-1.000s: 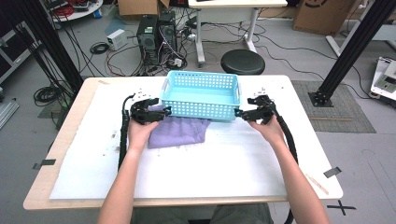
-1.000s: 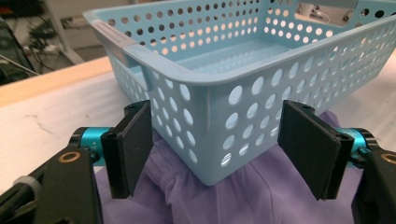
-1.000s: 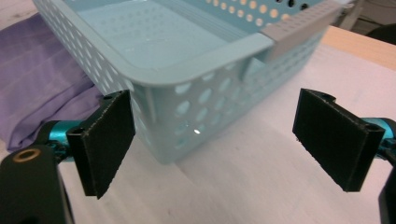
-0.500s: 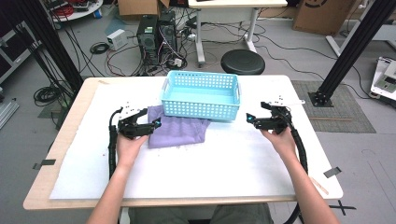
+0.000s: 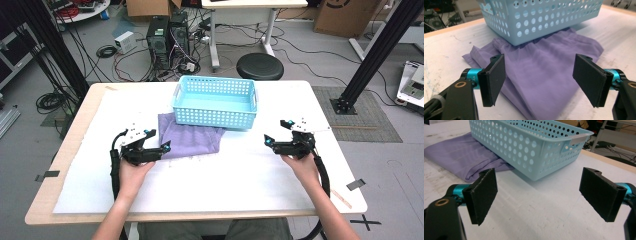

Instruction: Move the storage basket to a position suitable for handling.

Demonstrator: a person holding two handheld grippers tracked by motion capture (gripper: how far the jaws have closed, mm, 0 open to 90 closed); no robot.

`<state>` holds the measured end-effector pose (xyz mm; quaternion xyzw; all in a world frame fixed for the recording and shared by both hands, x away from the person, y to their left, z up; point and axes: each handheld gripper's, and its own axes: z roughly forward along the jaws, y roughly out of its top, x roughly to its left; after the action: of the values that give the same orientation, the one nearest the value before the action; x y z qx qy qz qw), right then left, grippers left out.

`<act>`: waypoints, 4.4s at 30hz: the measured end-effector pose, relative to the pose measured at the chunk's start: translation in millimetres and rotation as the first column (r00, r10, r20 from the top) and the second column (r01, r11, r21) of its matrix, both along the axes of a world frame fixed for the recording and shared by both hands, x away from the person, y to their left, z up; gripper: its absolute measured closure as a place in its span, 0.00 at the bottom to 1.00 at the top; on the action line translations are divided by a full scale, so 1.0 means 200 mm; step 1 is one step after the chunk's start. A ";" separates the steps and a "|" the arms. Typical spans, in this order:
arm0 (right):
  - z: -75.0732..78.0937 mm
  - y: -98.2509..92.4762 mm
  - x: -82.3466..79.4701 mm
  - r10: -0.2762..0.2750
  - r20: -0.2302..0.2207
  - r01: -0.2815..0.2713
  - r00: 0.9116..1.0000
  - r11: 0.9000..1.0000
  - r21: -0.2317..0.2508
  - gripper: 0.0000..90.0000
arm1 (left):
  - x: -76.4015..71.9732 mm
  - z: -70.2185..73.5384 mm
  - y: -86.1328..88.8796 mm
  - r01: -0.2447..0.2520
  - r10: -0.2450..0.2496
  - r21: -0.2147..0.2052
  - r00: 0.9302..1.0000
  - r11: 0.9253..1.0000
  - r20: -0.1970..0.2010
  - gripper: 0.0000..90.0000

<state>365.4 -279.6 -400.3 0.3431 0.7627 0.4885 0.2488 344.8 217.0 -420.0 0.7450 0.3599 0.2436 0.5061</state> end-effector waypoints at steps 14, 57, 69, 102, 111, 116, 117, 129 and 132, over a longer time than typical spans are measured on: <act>-0.05 0.21 -0.01 0.045 -0.041 -0.042 0.998 0.997 0.067 0.19 | -0.02 -0.07 0.04 -0.115 0.113 -0.006 0.983 0.993 -0.146 0.32; -0.22 0.84 0.23 0.098 -0.390 -0.163 0.916 0.977 -0.135 0.98 | 0.06 -0.15 -0.11 -0.131 0.146 0.070 0.938 0.989 -0.314 0.87; -0.21 0.69 0.15 0.084 -0.382 -0.156 0.920 0.974 -0.163 0.98 | 0.03 -0.15 -0.27 -0.037 0.053 0.054 0.943 0.998 -0.328 0.90; -0.24 0.17 -0.52 0.028 -0.357 -0.072 0.934 0.991 -0.110 0.98 | -0.39 -0.15 -0.58 0.255 -0.247 -0.032 0.889 0.966 -0.386 0.91; -0.24 0.17 -0.64 0.048 -0.351 -0.090 0.935 0.990 -0.106 0.98 | -0.47 -0.15 -0.53 0.257 -0.255 -0.048 0.887 0.965 -0.384 0.94; -0.24 0.16 -0.68 0.058 -0.347 -0.099 0.936 0.990 -0.102 0.98 | -0.50 -0.15 -0.52 0.266 -0.261 -0.042 0.886 0.963 -0.382 0.94; -0.24 0.17 -0.69 0.055 -0.352 -0.097 0.934 0.990 -0.102 0.98 | -0.51 -0.15 -0.52 0.266 -0.262 -0.044 0.885 0.963 -0.385 0.94; -0.22 0.14 -0.72 0.077 -0.302 -0.107 0.950 0.991 -0.086 0.73 | -0.55 -0.12 -0.51 0.234 -0.229 -0.027 0.908 0.972 -0.351 0.73; -0.18 0.11 -0.70 0.072 -0.251 -0.090 0.965 0.994 -0.061 0.62 | -0.52 -0.07 -0.49 0.201 -0.197 -0.020 0.931 0.979 -0.309 0.52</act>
<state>225.9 -256.7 -436.1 0.3609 0.8182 0.4239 0.1435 239.8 119.3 -434.4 0.8096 0.3558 0.0737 0.4610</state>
